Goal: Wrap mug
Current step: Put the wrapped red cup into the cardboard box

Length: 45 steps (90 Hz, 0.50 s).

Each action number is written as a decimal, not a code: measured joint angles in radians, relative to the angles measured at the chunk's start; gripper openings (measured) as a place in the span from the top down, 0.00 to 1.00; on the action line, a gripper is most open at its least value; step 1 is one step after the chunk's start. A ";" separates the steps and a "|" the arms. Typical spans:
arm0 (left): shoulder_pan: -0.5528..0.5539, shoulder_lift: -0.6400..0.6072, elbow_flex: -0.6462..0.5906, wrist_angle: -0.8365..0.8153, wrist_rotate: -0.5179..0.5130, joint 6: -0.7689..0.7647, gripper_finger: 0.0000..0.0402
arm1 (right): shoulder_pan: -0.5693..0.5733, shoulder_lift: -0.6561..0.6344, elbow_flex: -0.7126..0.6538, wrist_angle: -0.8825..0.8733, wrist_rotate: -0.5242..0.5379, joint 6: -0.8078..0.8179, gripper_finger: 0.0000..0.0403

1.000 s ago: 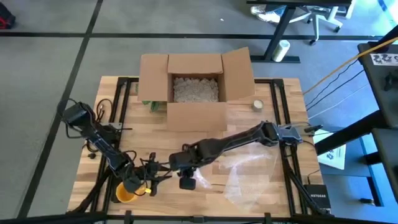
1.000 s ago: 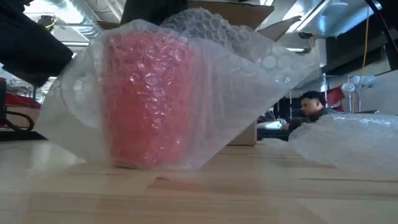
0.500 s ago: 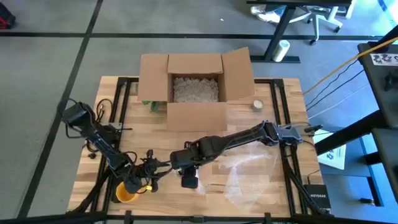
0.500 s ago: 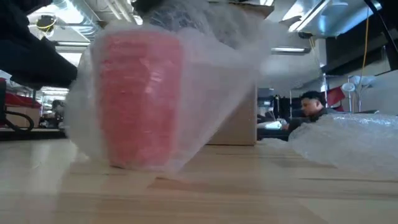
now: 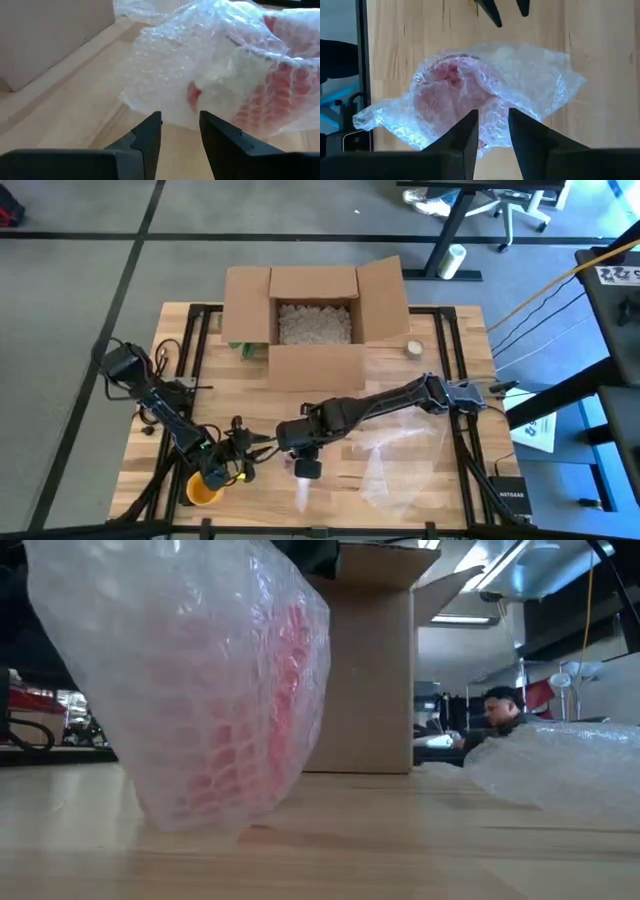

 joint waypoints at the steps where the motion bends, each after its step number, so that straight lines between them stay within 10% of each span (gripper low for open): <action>1: 0.000 -0.004 0.000 -0.007 -0.002 -0.002 0.71 | 0.000 0.000 0.000 0.000 0.000 -0.001 0.77; 45: -0.008 -0.066 -0.054 -0.120 -0.029 -0.135 0.71 | -0.023 0.011 -0.106 0.060 0.010 -0.031 0.77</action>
